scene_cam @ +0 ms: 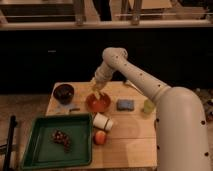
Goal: Place banana in red bowl
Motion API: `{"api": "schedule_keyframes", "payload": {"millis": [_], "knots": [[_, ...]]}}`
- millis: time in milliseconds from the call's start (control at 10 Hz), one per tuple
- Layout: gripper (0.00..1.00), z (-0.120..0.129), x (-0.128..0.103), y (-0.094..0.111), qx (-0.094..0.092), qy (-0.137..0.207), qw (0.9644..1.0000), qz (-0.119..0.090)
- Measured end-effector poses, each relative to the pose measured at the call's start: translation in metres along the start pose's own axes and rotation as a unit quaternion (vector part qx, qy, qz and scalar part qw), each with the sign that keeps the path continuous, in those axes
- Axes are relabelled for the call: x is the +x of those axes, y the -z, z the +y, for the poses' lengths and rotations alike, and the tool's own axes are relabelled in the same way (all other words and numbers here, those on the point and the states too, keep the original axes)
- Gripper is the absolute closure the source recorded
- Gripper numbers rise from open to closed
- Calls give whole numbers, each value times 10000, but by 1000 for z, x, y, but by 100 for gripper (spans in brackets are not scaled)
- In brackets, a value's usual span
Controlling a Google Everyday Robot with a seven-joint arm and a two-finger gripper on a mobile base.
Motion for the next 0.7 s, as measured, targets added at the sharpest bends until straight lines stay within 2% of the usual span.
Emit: {"api": "schedule_keyframes", "payload": {"millis": [200, 700], "knots": [[20, 3, -4, -1, -70, -19, 10000, -38], [20, 12, -11, 4, -121, -75, 9999, 29]]}}
